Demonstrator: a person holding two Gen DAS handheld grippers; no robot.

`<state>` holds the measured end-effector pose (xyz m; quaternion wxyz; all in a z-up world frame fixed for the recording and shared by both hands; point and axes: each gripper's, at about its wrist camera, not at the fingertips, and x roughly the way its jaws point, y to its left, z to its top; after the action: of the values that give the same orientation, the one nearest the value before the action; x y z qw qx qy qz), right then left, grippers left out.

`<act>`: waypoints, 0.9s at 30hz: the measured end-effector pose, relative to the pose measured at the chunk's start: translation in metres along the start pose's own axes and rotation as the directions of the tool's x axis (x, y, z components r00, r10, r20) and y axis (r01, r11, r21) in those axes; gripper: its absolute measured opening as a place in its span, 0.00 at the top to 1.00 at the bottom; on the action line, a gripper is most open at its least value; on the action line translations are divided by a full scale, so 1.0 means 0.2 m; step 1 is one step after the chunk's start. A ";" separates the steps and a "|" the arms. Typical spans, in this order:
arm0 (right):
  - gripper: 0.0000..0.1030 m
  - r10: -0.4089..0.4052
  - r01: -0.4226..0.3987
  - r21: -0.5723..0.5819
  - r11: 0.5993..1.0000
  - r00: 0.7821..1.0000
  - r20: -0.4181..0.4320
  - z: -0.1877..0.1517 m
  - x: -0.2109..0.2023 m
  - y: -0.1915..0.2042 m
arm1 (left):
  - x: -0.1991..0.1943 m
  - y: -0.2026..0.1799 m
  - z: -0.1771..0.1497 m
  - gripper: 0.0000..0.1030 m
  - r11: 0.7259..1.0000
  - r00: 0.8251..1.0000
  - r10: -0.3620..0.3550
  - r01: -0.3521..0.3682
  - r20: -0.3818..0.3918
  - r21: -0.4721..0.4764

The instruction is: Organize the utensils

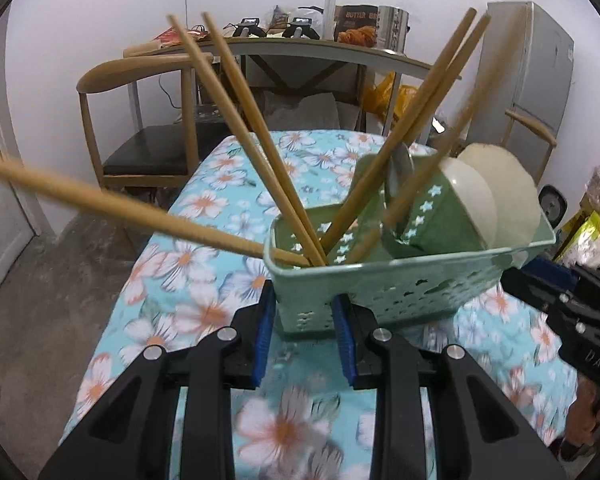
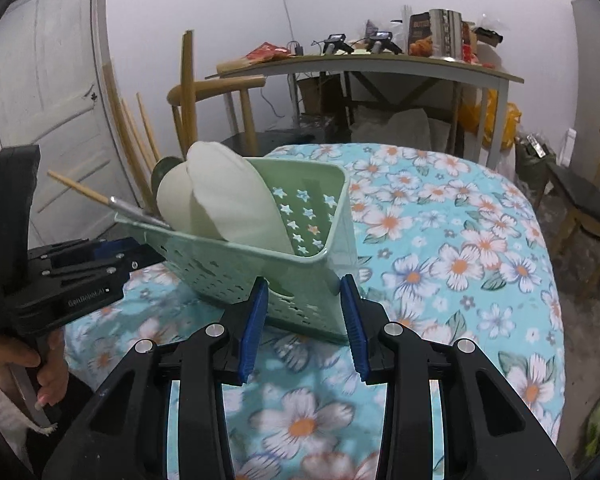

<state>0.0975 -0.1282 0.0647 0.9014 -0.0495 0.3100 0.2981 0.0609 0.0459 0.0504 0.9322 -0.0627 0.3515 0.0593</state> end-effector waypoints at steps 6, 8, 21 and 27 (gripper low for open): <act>0.66 0.004 -0.004 -0.014 1.000 1.000 -0.014 -0.07 -0.11 0.09 | -0.10 0.04 -0.07 0.74 0.999 1.000 -0.011 0.010 -0.021 -0.035; 0.66 0.001 -0.002 -0.024 1.000 1.000 -0.016 -0.10 -0.13 0.11 | -0.13 0.05 -0.10 0.74 0.999 0.999 -0.021 0.020 -0.026 -0.046; 0.66 -0.032 0.032 -0.001 0.999 0.999 -0.040 -0.14 -0.17 0.15 | -0.21 0.02 -0.12 0.74 1.000 0.998 -0.011 0.010 -0.062 -0.023; 0.65 0.005 -0.003 0.037 0.999 0.999 -0.043 -0.12 -0.16 0.12 | -0.16 0.05 -0.08 0.74 0.999 0.998 -0.034 0.033 -0.048 -0.024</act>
<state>0.0499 -0.1318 0.0665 0.8947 -0.0385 0.3349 0.2929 0.0245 0.0520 0.0591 0.9236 -0.0808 0.3720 0.0464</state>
